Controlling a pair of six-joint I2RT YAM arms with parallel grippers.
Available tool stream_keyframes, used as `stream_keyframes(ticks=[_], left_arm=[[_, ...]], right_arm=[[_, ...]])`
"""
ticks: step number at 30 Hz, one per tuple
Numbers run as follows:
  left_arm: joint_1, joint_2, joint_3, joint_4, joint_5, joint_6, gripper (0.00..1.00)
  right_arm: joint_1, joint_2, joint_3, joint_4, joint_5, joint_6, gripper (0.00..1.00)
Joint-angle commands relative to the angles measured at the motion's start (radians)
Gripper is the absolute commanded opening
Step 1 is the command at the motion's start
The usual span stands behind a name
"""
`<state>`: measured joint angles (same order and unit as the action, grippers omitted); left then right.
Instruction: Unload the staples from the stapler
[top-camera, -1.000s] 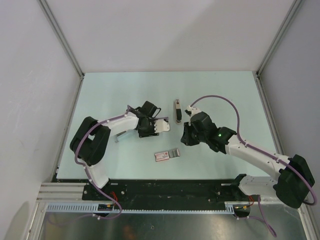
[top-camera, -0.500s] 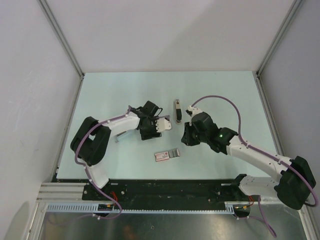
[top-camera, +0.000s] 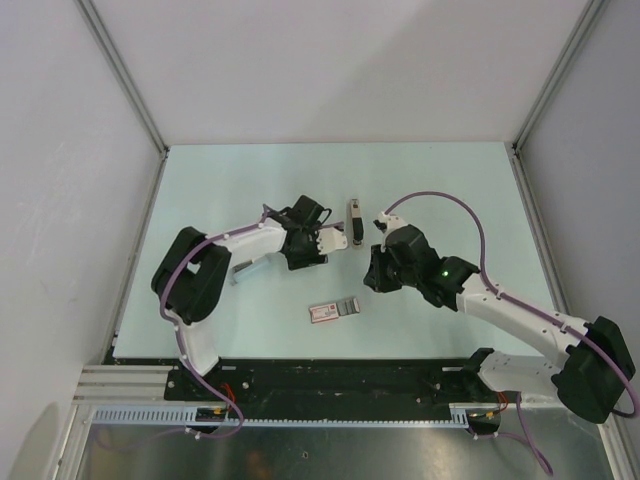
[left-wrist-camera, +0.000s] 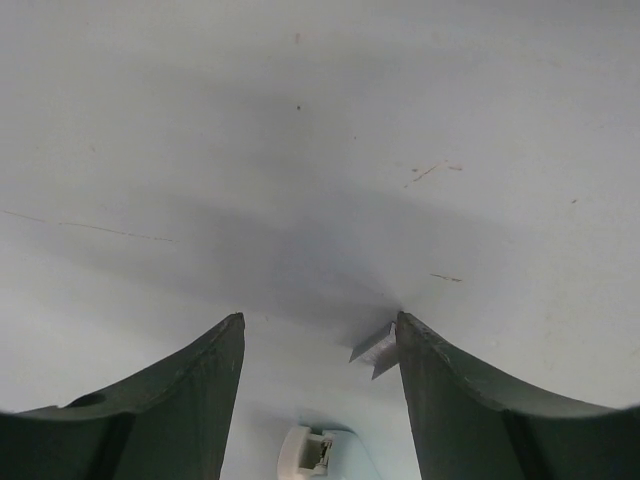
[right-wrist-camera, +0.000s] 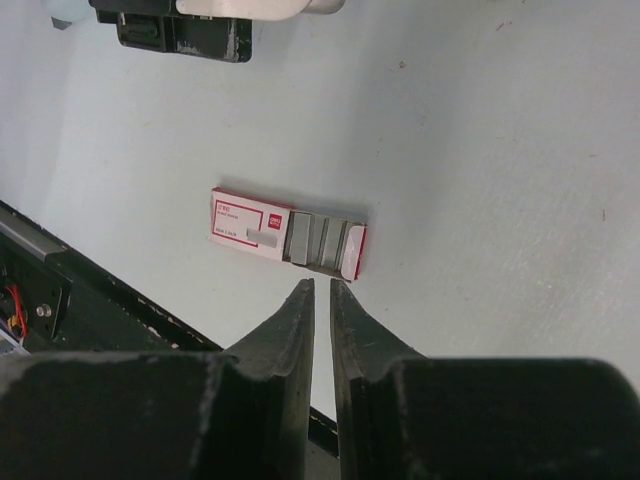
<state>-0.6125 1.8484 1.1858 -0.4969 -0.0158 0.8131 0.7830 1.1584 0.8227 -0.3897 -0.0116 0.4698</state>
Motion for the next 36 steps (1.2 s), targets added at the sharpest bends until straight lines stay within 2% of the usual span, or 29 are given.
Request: stream_keyframes(ticks=[1,14,22,26,36], left_arm=[[-0.004,0.025,0.032,0.021,-0.031,0.013,0.67],[0.004,0.029,0.059,0.034,-0.054,-0.008,0.68],[0.005,-0.102,-0.009,-0.006,0.102,0.024,0.75],[0.014,-0.135,-0.025,-0.059,0.191,0.032,0.83],[0.049,-0.028,0.014,-0.119,0.171,0.090,0.83]], right_arm=[[-0.005,-0.029,-0.002,0.004,0.012,-0.010,0.16],[-0.006,-0.035,-0.002,0.004,0.012,-0.011,0.16],[-0.011,-0.043,-0.002,-0.001,0.012,-0.015,0.16],[-0.017,-0.042,-0.002,0.003,0.008,-0.019,0.16],[-0.031,-0.055,-0.002,0.001,-0.004,-0.023,0.16]])
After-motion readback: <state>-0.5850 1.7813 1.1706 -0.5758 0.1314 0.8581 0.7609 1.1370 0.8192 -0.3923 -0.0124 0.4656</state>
